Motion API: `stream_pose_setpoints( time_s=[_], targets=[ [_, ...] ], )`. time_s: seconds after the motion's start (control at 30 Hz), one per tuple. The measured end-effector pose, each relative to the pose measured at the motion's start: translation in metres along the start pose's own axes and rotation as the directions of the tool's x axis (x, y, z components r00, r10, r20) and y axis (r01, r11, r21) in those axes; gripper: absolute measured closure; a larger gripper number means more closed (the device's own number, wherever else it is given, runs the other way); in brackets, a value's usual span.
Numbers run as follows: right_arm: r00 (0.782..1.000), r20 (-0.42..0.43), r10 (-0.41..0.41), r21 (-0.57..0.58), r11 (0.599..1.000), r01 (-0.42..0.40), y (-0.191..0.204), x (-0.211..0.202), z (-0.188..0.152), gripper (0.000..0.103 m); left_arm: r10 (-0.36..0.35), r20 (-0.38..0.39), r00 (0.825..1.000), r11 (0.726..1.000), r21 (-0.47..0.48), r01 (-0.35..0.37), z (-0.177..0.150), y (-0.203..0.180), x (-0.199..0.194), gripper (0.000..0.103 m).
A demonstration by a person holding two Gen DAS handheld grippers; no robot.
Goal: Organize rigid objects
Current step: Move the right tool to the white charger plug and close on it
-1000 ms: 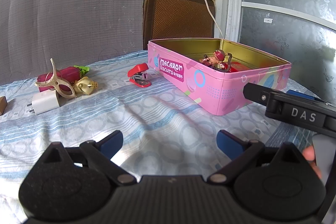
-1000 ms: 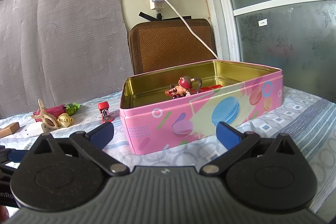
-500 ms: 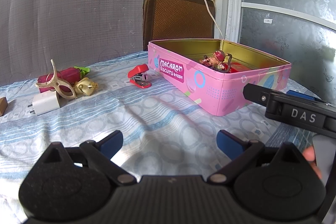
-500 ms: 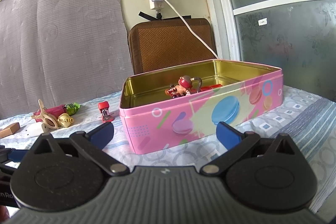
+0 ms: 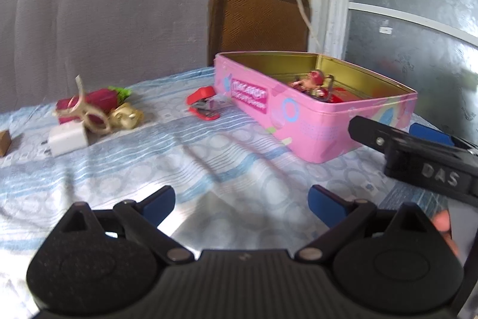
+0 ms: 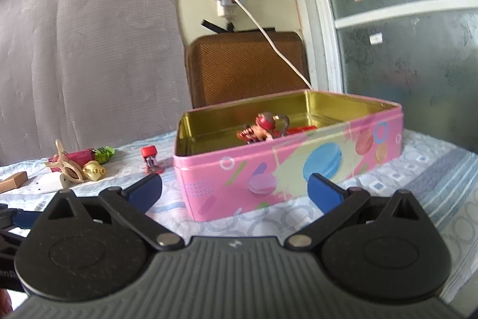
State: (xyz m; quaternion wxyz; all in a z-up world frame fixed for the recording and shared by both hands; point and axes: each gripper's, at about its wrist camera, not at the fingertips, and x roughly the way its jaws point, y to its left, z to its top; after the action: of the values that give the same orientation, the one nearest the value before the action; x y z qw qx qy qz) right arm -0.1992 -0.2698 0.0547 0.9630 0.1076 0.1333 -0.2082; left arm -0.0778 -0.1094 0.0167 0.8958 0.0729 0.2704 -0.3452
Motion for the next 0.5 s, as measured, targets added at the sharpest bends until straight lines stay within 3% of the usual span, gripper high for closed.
stream_pose_setpoints(
  time_s=[0.13, 0.2, 0.27, 0.4, 0.43, 0.5],
  targets=[
    [0.993, -0.004, 0.118, -0.075, 0.990, -0.118, 0.021, 0.000, 0.004, 0.000, 0.077, -0.009, 0.997, 0.996, -0.053, -0.077, -0.001, 0.040, -0.010, 0.004],
    [0.980, -0.026, 0.197, -0.113, 0.974, -0.199, 0.036, 0.006, 0.008, 0.000, 0.161, -0.012, 0.987, 0.983, -0.081, -0.162, 0.000, 0.067, -0.016, 0.004],
    [0.955, -0.079, 0.285, -0.127, 0.948, -0.293, 0.052, 0.019, 0.014, 0.000, 0.254, -0.020, 0.967, 0.960, -0.116, -0.255, 0.001, 0.098, -0.021, 0.004],
    [0.885, -0.198, 0.422, -0.102, 0.889, -0.446, 0.093, 0.059, 0.029, 0.000, 0.449, -0.011, 0.894, 0.879, -0.177, -0.443, -0.003, 0.152, -0.032, 0.004],
    [0.867, -0.229, 0.444, -0.110, 0.873, -0.476, 0.107, 0.070, 0.032, 0.000, 0.446, -0.022, 0.895, 0.865, -0.244, -0.438, -0.006, 0.166, -0.036, 0.004],
    [0.830, -0.281, 0.482, -0.135, 0.836, -0.531, 0.139, 0.090, 0.033, 0.000, 0.407, -0.003, 0.913, 0.846, -0.375, -0.379, -0.011, 0.188, -0.044, 0.005]
  ],
)
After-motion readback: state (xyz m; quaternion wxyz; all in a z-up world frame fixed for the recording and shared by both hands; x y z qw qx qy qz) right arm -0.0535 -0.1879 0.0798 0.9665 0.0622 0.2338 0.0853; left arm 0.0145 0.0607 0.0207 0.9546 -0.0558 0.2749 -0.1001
